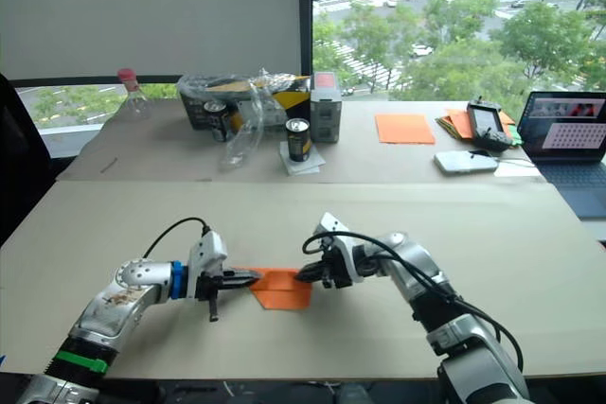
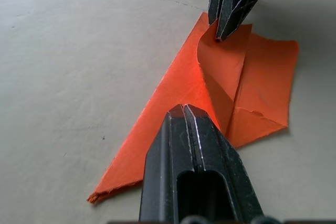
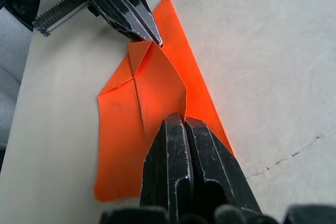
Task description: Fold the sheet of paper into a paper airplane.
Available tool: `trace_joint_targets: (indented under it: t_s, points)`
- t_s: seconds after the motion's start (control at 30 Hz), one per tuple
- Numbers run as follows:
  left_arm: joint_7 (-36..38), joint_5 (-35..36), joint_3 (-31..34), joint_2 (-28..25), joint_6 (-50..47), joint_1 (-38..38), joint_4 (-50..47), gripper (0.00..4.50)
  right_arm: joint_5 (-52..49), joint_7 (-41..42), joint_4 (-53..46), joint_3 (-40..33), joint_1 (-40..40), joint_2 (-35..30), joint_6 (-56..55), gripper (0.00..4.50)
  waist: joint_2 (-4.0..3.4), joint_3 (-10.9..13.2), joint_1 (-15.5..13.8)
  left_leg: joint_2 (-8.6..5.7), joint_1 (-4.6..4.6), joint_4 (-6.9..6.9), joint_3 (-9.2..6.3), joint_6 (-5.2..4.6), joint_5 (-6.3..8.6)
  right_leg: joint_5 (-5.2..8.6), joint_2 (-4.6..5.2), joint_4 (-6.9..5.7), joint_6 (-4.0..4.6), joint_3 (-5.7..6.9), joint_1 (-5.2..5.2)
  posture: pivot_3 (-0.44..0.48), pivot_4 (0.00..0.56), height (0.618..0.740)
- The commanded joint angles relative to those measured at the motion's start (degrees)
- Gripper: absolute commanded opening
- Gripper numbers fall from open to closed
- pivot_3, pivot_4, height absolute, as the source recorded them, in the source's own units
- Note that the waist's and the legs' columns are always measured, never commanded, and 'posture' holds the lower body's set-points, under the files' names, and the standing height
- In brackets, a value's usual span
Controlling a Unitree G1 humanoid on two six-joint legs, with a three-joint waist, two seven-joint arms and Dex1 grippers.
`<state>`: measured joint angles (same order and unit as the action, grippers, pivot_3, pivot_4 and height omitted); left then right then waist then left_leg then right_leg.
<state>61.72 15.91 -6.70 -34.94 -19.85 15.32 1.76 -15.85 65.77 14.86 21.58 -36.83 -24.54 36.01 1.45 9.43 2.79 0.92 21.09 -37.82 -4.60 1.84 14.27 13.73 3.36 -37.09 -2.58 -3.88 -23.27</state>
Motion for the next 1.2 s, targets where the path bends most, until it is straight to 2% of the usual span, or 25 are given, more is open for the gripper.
trace_joint_targets:
  t_s: [0.03, 0.17, 0.3, 0.4, 0.57, 0.8, 0.9, 1.1, 1.2]
  points:
    - [-1.13, 4.04, 4.17, -0.55, -2.84, -0.17, -5.55, 0.0, 3.36, -1.05, 2.12, 1.68, 0.46, 0.26, -1.79, 0.04, 0.0, 0.0, 0.02, 0.0, 0.0, 0.0, 0.0, 0.0, 0.0, 0.0, 0.0, 0.0, 0.0, 0.0, 0.0, 0.0, 0.15, 0.73]
    - [-1.01, 6.81, 4.63, 0.08, -4.85, -0.91, -10.08, 0.0, 4.11, -1.09, 2.31, 1.69, 0.68, 0.59, -2.32, 0.04, 0.0, 0.0, 0.05, 0.01, 0.0, 0.0, 0.0, 0.0, 0.0, 0.0, 0.0, 0.0, 0.01, 0.0, 0.0, 0.0, 0.15, 0.73]
    - [-1.19, 6.71, 3.04, 1.12, -5.09, -0.48, -10.1, 0.0, 4.63, -1.39, 1.94, 1.77, 1.01, 0.59, -2.55, 0.04, 0.0, 0.0, 0.08, 0.01, -0.02, 0.02, 0.0, 0.0, 0.0, -0.01, -0.01, 0.0, 0.01, 0.0, 0.0, 0.0, 0.15, 0.73]
    - [0.27, 0.08, -2.36, -0.83, -0.11, -1.29, -6.44, 0.0, 4.69, -1.87, 0.52, 1.59, 1.44, 0.45, -2.28, 0.04, 0.0, 0.0, 0.14, 0.0, -0.02, 0.02, 0.01, 0.0, 0.0, 0.0, -0.01, 0.0, 0.01, 0.0, 0.0, 0.0, 0.15, 0.73]
    - [1.18, -5.71, -7.13, -1.49, 6.85, -1.14, -1.03, 0.0, 5.23, -2.01, -1.77, 1.58, 2.2, -0.09, -2.03, 0.04, 0.0, 0.0, -0.02, 0.01, -0.02, 0.06, 0.01, 0.0, 0.0, 0.0, -0.01, 0.02, 0.02, 0.0, 0.0, 0.0, 0.15, 0.73]
    - [0.81, -6.01, -7.81, 0.74, 8.03, -0.24, 1.35, 0.0, 7.0, -4.68, -6.18, 1.1, 4.12, -0.84, -3.92, 0.04, -0.01, -0.01, -0.16, 0.0, -0.03, 0.06, 0.02, 0.0, 0.01, 0.01, 0.0, 0.02, 0.01, 0.0, 0.02, 0.0, 0.15, 0.73]
    - [1.22, -6.09, -8.0, 0.89, 8.29, -0.38, 1.83, 0.0, 5.72, -4.81, -9.54, -1.11, 4.7, -1.41, -4.2, 0.91, -0.02, -0.01, -0.18, 0.0, -0.03, 0.06, 0.02, 0.0, 0.0, 0.02, 0.0, 0.02, -0.01, -0.01, 0.02, 0.0, 0.15, 0.73]
    - [1.65, -5.31, -7.68, 1.3, 7.92, -0.71, 2.27, 0.0, 3.56, -5.25, -18.94, -4.38, 6.22, -3.3, -7.73, 3.0, -0.02, 0.0, -0.31, -0.02, 0.03, 0.06, 0.02, 0.0, 0.01, 0.03, 0.02, 0.09, -0.03, 0.0, 0.0, 0.0, 0.15, 0.73]
    - [2.08, -5.27, -7.58, 1.47, 7.96, -0.76, 2.64, 0.0, 4.19, -5.04, -23.64, -3.06, 7.32, -3.03, -9.93, 3.0, -0.03, 0.01, -0.21, -0.01, 0.02, 0.07, 0.02, -0.03, 0.03, 0.04, 0.01, 0.09, -0.05, 0.0, -0.01, 0.0, 0.15, 0.73]
